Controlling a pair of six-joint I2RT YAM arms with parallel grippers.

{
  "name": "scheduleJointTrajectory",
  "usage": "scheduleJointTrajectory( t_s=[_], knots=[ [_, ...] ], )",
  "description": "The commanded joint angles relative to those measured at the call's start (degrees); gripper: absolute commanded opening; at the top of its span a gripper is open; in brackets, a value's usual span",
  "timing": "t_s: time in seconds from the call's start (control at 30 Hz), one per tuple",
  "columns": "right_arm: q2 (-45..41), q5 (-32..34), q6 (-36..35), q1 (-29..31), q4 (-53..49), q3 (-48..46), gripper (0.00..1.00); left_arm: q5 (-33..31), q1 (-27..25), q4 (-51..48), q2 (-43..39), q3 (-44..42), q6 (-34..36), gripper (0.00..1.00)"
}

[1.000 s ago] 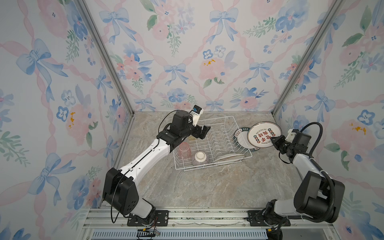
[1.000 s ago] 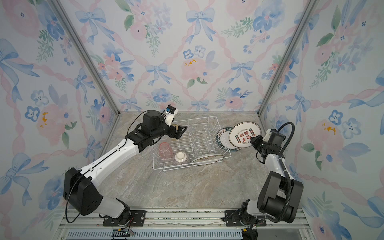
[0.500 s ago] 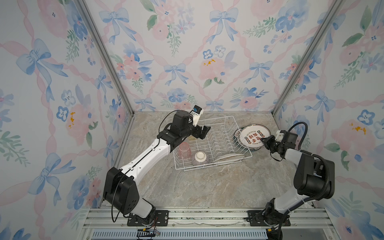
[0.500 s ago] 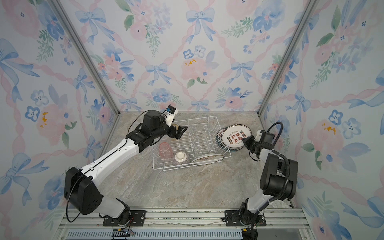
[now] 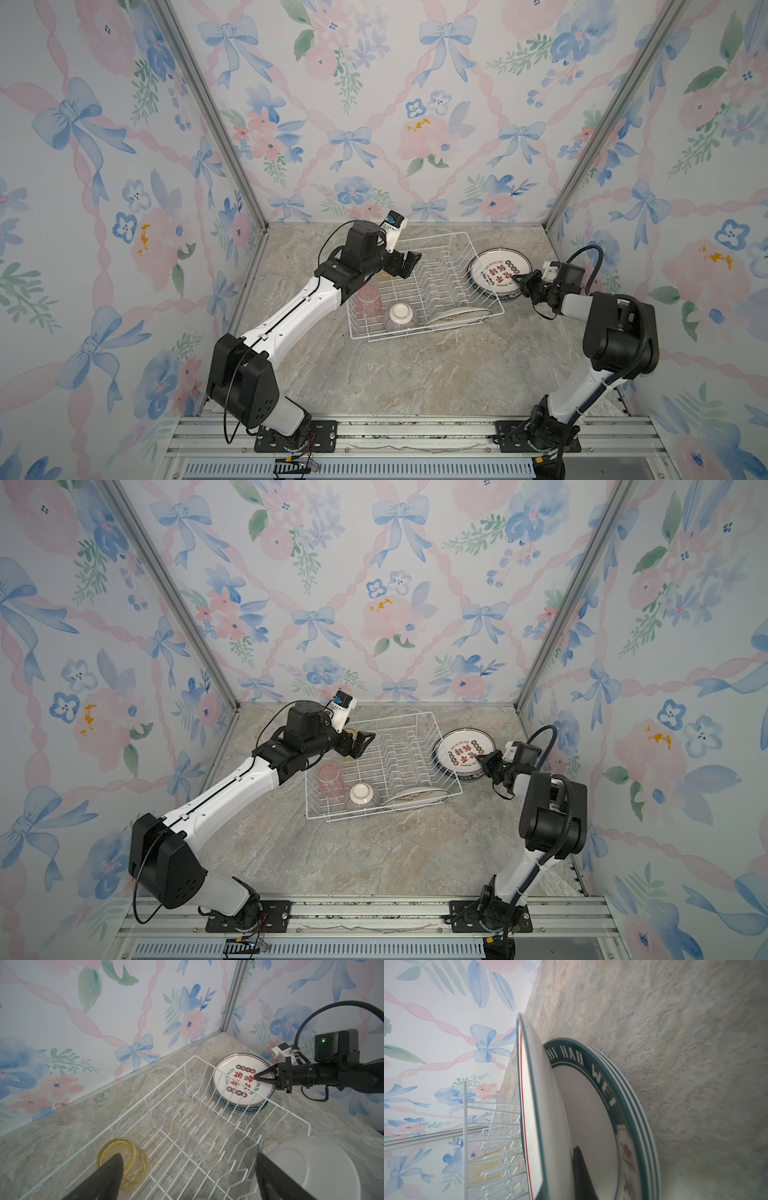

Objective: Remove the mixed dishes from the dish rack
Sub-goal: 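Lower the red-lettered plate onto the plate stack with the right gripper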

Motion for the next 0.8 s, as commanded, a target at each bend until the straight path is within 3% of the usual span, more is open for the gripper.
scheduleJointTrajectory(
  t_s=[0.0,0.3,0.57,0.77],
  knots=[
    [1.0,-1.2,-1.1,0.8,-0.5,2.2,0.03,1.1,0.2,0.8,1.1,1.7,0.4,0.98],
    [-0.5,1.1,-7.2,0.9,-12.0,3.3,0.17,1.1,0.2,0.9,0.9,1.4,0.5,0.98],
    [-3.6,4.6,-12.9,1.3,-21.0,4.7,0.38,1.1,0.2,0.7,0.4,0.8,0.8,0.98],
    [-8.3,10.3,-18.3,1.8,-30.3,6.5,0.43,1.1,0.2,0.8,0.2,0.2,1.0,0.98]
  ],
)
